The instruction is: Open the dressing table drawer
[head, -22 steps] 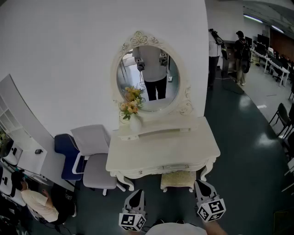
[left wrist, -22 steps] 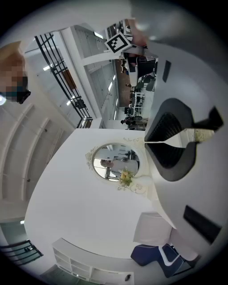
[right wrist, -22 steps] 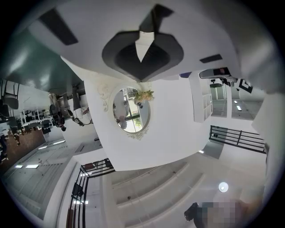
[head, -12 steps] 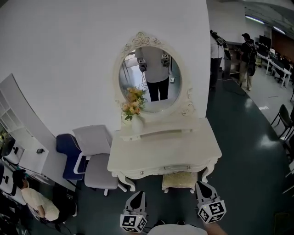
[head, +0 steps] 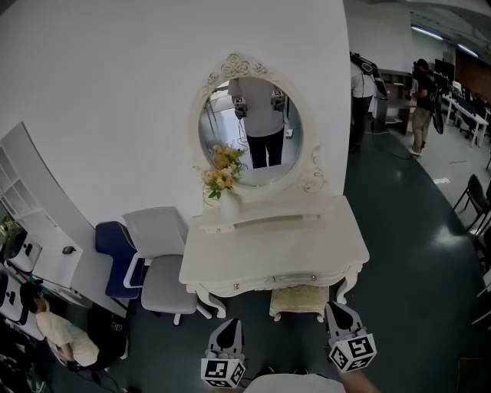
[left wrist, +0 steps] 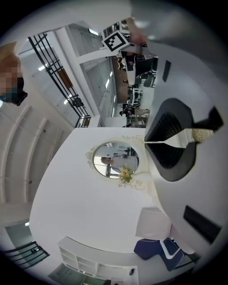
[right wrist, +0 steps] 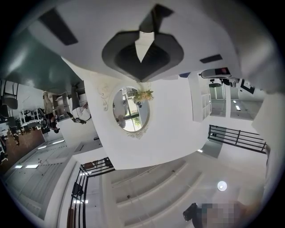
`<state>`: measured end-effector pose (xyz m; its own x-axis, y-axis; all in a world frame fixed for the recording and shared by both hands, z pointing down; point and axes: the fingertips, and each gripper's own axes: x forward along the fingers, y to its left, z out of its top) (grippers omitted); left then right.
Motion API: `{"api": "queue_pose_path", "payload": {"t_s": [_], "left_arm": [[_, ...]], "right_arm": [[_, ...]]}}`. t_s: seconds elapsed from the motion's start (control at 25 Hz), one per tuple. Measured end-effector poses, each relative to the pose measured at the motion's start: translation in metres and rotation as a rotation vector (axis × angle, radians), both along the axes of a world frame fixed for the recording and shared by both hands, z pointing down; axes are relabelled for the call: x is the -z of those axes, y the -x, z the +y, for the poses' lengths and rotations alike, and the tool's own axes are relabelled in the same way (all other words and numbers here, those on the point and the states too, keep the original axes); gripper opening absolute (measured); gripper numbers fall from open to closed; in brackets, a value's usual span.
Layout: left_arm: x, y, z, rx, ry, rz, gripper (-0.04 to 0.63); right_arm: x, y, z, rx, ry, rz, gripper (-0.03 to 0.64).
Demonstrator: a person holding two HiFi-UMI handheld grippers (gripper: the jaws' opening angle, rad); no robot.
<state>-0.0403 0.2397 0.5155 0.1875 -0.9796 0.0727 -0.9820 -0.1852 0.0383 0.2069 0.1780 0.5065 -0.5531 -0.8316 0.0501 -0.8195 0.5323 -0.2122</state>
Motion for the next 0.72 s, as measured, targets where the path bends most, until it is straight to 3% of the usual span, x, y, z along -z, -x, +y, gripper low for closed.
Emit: {"api": "queue_pose_path", "payload": {"t_s": [0.6,0.72], "left_arm": [[0.005,-0.012,0.006,-0.004,-0.021,-0.03,0.034],[0.006,-0.015,0.006,-0.012,-0.023,-0.025,0.149]], "right_arm": [[-0.001,-0.008,0.003,0.009,0.005,-0.013,0.009],[0.0,-0.008,0.002,0.012,0.002,-0.016,0.009]]}}
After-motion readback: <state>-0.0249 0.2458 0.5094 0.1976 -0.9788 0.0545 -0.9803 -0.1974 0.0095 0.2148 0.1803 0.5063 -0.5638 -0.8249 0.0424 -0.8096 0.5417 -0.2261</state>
